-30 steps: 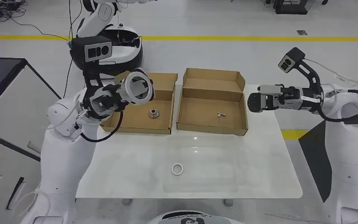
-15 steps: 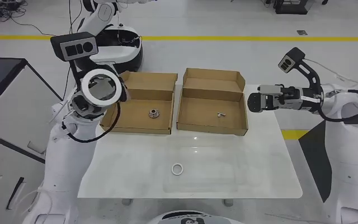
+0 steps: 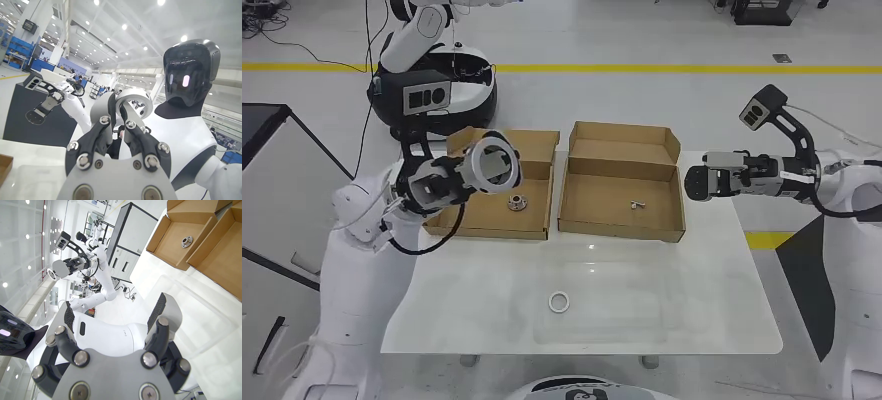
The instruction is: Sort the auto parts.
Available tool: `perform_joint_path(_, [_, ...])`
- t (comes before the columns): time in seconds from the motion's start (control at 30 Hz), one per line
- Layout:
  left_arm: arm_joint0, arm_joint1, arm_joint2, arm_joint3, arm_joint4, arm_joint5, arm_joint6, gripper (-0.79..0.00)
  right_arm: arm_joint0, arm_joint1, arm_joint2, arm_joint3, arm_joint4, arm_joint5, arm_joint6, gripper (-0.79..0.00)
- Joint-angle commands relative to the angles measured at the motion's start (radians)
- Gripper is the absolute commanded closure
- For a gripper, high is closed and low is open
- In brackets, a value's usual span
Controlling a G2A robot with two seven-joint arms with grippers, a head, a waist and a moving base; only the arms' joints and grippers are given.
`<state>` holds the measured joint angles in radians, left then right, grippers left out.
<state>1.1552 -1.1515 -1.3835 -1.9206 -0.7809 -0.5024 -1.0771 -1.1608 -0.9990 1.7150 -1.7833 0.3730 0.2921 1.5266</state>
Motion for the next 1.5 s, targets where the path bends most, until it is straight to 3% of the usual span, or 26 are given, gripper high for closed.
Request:
perform_joint_path(0.0, [0.001,-0.001,-0.001,-0.003,-0.013,-0.004,0.002,0.0,0.0,0.0,0.0,0.0,0.0,0.0,0.0,-0.785])
perform_joint_path(0.23, [0.007,-0.007,0.001,0.01,-0.146,-0.036,0.008,0.0,0.0,0.0,0.0,0.0,0.0,0.0,0.0,-0.785])
perform_joint_path(0.77, [0.008,-0.009,-0.004,0.015,-0.148,-0.051,-0.002,0.0,0.0,0.0,0.0,0.0,0.0,0.0,0.0,-0.785])
perform_joint_path(0.93, [0.049,-0.007,0.001,0.018,-0.072,0.011,0.043,0.0,0.0,0.0,0.0,0.0,0.0,0.0,0.0,-0.785])
perform_joint_path(1.47, [0.069,0.021,-0.043,0.147,0.339,0.204,0.05,0.0,0.0,0.0,0.0,0.0,0.0,0.0,0.0,-0.785])
